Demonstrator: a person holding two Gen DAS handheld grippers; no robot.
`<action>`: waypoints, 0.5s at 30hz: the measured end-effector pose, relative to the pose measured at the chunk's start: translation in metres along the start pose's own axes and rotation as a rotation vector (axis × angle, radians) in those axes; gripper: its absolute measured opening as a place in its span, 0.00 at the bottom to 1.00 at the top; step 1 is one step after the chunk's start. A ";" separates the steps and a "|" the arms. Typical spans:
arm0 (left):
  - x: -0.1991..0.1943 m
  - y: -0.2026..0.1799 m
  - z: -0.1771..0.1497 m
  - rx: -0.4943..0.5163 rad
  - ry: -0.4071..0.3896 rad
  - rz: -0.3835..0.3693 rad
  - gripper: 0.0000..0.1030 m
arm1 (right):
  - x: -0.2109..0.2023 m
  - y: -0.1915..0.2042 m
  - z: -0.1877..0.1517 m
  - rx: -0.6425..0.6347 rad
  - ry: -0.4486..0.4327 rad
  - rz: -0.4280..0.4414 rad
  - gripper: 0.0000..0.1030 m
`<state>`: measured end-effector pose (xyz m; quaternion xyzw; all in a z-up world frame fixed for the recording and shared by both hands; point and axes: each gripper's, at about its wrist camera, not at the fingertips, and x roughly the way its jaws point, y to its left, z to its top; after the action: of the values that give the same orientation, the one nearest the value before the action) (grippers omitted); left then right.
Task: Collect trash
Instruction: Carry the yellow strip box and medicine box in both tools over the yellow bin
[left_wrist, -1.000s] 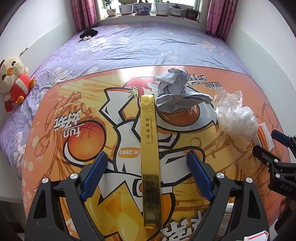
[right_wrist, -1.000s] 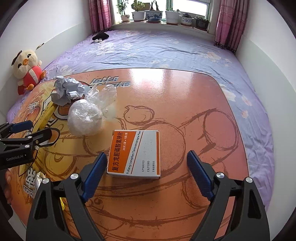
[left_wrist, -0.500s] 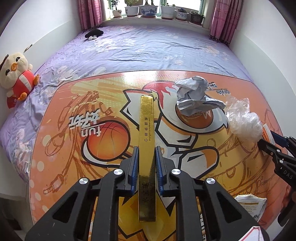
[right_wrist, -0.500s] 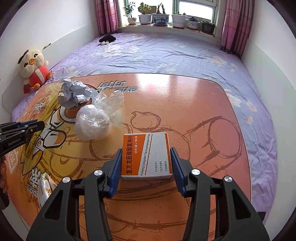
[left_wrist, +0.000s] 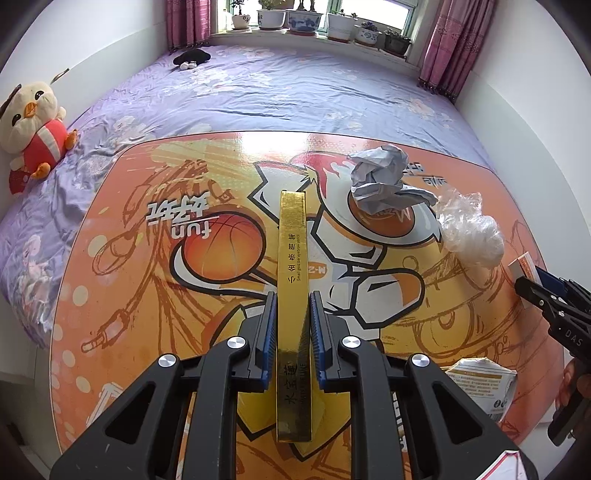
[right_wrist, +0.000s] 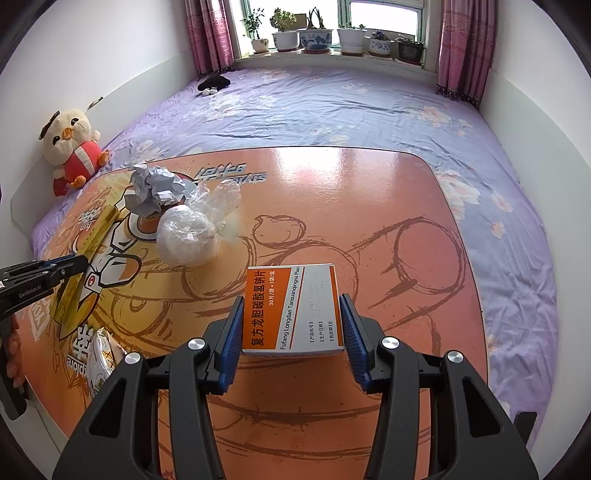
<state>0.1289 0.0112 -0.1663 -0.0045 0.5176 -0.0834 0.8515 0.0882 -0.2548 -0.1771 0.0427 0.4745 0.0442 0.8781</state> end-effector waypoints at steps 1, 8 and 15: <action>-0.002 0.000 -0.001 -0.002 -0.001 -0.001 0.17 | -0.001 -0.001 -0.001 0.000 0.000 0.000 0.49; -0.011 0.004 -0.010 -0.008 -0.008 -0.002 0.17 | -0.007 -0.002 -0.005 -0.004 0.000 0.005 0.49; -0.026 0.009 -0.022 -0.020 -0.019 0.001 0.17 | -0.015 0.002 -0.004 -0.012 -0.006 0.016 0.49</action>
<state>0.0988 0.0259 -0.1548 -0.0135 0.5103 -0.0781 0.8563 0.0763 -0.2542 -0.1664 0.0412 0.4711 0.0541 0.8795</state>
